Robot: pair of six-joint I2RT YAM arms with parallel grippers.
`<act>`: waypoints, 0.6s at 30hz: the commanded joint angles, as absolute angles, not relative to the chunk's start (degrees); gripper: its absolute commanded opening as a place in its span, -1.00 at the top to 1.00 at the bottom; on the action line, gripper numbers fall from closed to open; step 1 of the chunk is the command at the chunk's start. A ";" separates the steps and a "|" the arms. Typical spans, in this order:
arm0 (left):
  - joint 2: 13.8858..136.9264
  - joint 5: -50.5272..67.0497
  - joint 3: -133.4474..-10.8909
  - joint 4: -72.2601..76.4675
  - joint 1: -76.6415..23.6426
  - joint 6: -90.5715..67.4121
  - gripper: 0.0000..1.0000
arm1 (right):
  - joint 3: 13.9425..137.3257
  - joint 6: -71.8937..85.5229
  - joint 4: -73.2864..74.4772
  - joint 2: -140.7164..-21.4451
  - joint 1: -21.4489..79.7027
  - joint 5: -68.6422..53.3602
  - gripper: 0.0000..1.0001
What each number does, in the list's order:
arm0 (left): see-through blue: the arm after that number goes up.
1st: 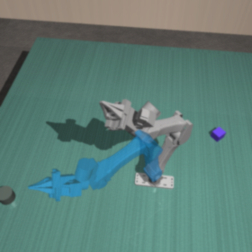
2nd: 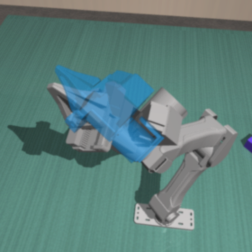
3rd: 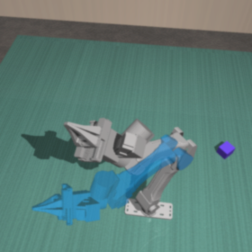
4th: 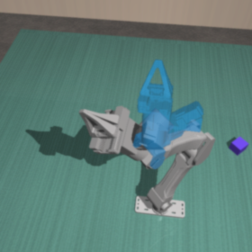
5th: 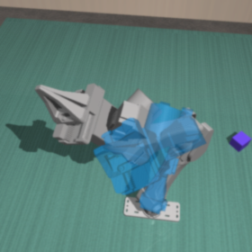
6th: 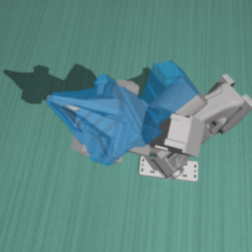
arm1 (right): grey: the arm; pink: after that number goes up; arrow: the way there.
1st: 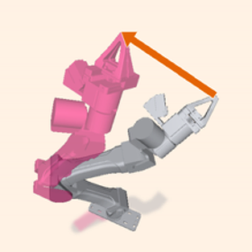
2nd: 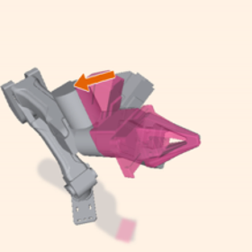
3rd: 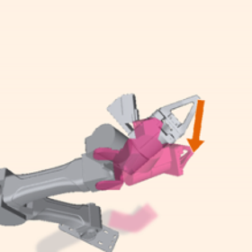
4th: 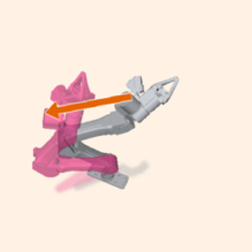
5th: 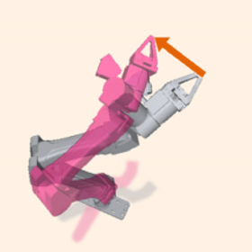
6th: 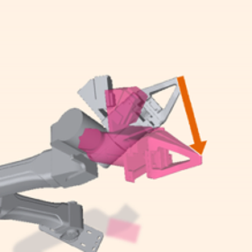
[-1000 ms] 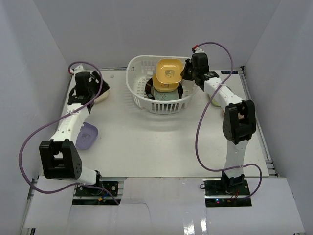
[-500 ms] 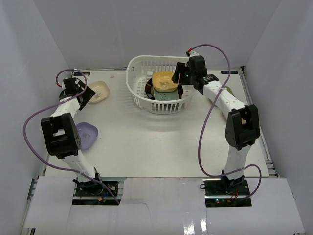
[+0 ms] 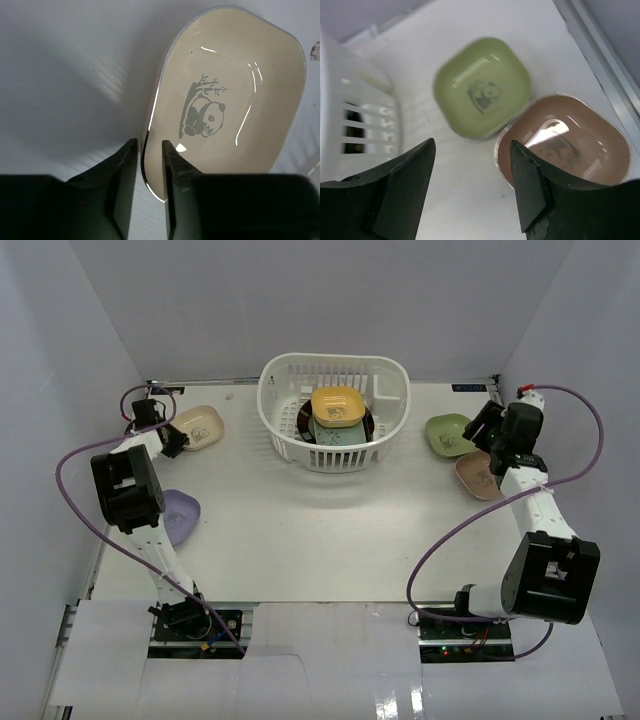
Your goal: Place the plates into the plastic bin on the countertop
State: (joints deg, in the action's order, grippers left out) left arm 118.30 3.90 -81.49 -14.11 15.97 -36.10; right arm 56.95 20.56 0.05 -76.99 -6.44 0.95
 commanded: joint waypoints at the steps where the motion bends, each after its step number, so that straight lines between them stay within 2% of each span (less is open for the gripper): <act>1: 118.21 6.15 -83.50 -13.18 16.08 -36.12 0.31 | 53.71 18.11 0.96 -76.55 -7.91 6.49 -0.36; 2: 118.65 6.41 -83.32 -13.01 16.08 -36.12 0.40 | 51.87 17.67 1.75 -76.55 -8.00 7.37 -0.43; 3: 118.83 6.42 -83.41 -12.92 16.08 -35.86 0.62 | 50.90 17.41 2.11 -76.47 -8.00 8.08 -0.43; 6: 118.92 6.59 -83.67 -12.92 16.08 -35.86 1.00 | 47.64 16.70 3.16 -76.20 -8.00 7.82 -0.40; 10: 116.29 8.52 -82.27 -12.13 16.08 -37.96 1.00 | 45.36 15.73 5.09 -76.46 -7.82 5.36 -0.32; 18: 96.81 12.39 -74.18 -5.02 13.37 -42.10 1.00 | 44.46 13.80 4.92 -82.34 -7.38 8.43 -0.39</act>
State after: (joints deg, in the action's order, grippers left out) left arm 108.66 9.30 -73.65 -11.09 15.33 -40.14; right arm 43.20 15.88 5.21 -80.12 -7.60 6.15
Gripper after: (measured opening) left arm 0.031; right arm 0.693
